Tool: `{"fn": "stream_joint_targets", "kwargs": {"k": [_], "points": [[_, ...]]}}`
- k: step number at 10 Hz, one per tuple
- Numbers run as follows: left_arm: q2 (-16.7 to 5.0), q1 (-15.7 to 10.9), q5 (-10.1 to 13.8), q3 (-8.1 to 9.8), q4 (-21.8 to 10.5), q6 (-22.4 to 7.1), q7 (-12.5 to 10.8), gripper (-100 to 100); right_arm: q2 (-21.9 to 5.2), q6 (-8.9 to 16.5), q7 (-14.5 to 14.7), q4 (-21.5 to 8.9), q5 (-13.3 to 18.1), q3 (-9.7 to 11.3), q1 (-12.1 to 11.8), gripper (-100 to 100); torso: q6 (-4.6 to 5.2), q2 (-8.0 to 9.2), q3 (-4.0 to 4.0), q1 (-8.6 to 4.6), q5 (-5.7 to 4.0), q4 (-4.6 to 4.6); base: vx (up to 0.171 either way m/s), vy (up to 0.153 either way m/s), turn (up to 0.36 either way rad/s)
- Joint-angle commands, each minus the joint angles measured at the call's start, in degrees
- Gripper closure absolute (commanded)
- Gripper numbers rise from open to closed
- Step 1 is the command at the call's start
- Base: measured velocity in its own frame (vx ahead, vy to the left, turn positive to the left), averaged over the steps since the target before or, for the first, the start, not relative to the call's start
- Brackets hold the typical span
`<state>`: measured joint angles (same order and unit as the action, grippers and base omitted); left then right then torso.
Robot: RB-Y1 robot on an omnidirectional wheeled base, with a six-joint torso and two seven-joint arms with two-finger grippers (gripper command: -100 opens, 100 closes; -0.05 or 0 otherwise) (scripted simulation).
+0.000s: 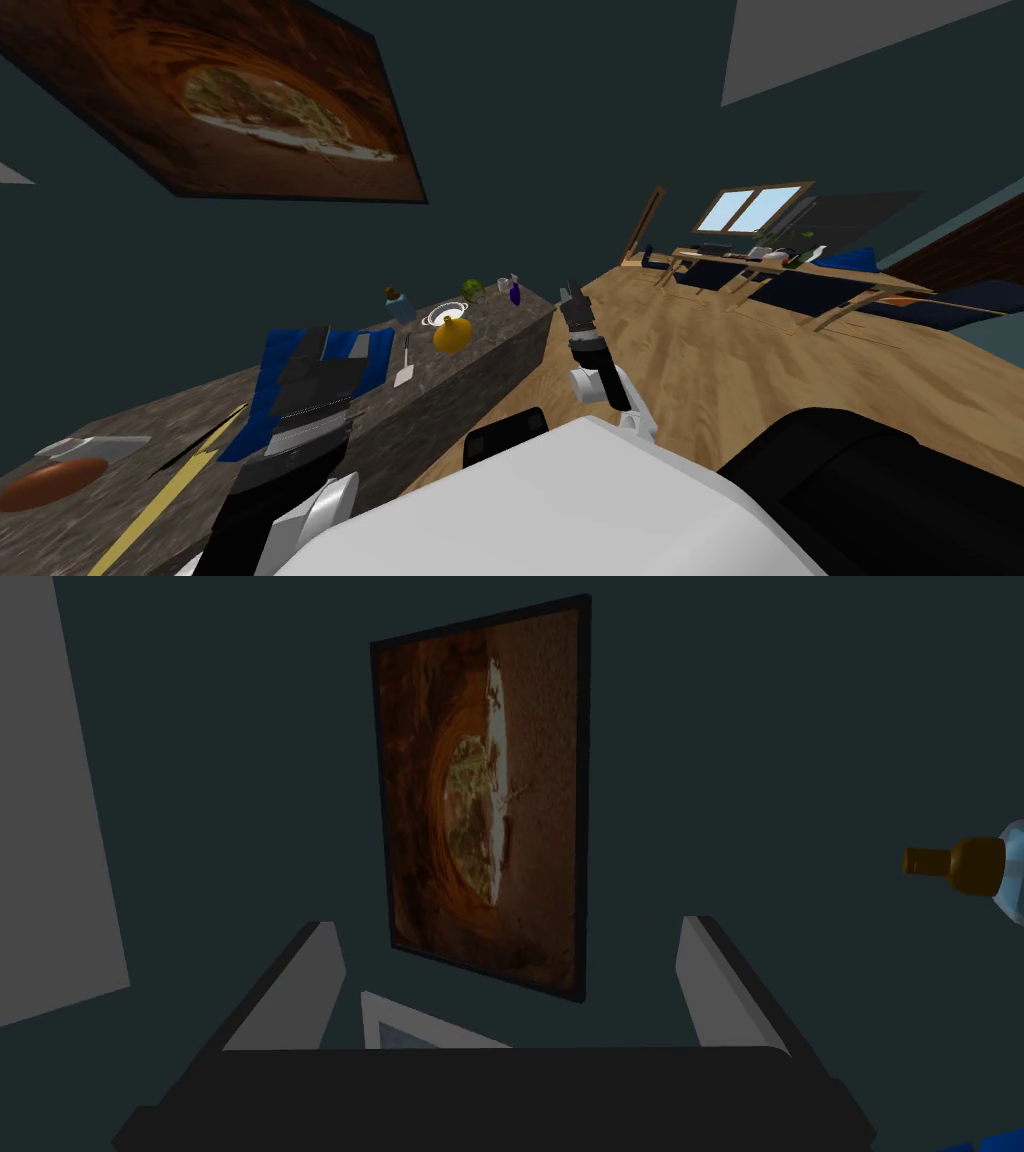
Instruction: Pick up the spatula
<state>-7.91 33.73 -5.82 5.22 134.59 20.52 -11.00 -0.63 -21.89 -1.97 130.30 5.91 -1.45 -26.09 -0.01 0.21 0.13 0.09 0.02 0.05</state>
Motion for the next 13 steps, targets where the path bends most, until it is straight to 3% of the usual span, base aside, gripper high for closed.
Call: {"fn": "stream_joint_targets", "kwargs": {"k": [1, 4, 5, 6, 7, 9, 10, 12, 13], "points": [[-1.65, 2.65, 0.51, 0.98, -0.71, 0.20, -0.54, -100, 0.00, 0.00, 0.00, 0.00, 0.00, 0.00, 0.00, 0, 0.00, 0.00, 0.00, 0.00, 0.00, 0.00, -0.040, 0.004, -0.105], [-6.09, 8.38, 1.89, 4.06, -2.31, -0.65, -2.05, -100, 0.00, 0.00, 0.00, 0.00, 0.00, 0.00, 0.01, 0, 0.02, 0.11, 0.06, 0.00, -0.01, 0.02, -0.077, 0.013, -0.186], [-6.09, 9.36, 1.89, 4.06, -2.31, -0.65, -2.05, -100, 0.00, 0.00, 0.00, 0.00, 0.00, 0.00, 0.01, 0, 0.01, 0.15, 0.08, 0.03, 0.00, 0.03, -0.067, 0.017, -0.050], [-7.63, 11.53, 2.41, 5.22, -2.89, -0.94, -2.62, -100, 0.00, 0.00, 0.00, 0.00, 0.00, 0.00, 0.00, 0, 0.00, 0.09, 0.05, 0.02, 0.00, 0.02, -0.063, 0.007, -0.134], [-7.63, 11.85, 2.41, 5.22, -2.89, -0.94, -2.62, -100, 0.00, 0.00, 0.00, 0.00, 0.00, 0.00, 0.01, 0, 0.02, 0.06, 0.03, 0.01, 0.00, 0.01, -0.046, 0.013, -0.068], [-10.78, 15.86, 3.51, 7.56, -4.08, -1.59, -3.81, -100, 0.00, 0.00, 0.00, 0.00, 0.00, 0.00, 0.00, 0, 0.02, 0.01, 0.01, 0.01, 0.00, 0.00, -0.063, 0.008, -0.184], [-10.78, 17.02, 3.51, 7.56, -4.08, -1.59, -3.81, -100, 0.00, 0.00, 0.00, 0.00, 0.00, 0.00, 0.01, 0, 0.02, 0.08, 0.04, 0.00, -0.01, 0.02, -0.055, 0.010, -0.079], [-13.99, 21.27, 4.72, 9.82, -5.28, -2.43, -5.03, -100, 0.00, 0.00, 0.00, 0.00, 0.00, 0.00, 0.00, 0, 0.02, 0.03, 0.01, 0.02, 0.00, 0.01, -0.068, 0.009, -0.209], [-13.99, 22.32, 4.72, 9.82, -5.28, -2.43, -5.03, -100, 0.00, 0.00, 0.00, 0.00, 0.00, 0.00, 0.01, 0, 0.03, 0.07, 0.04, 0.02, 0.00, 0.02, -0.068, 0.011, -0.076]]}}
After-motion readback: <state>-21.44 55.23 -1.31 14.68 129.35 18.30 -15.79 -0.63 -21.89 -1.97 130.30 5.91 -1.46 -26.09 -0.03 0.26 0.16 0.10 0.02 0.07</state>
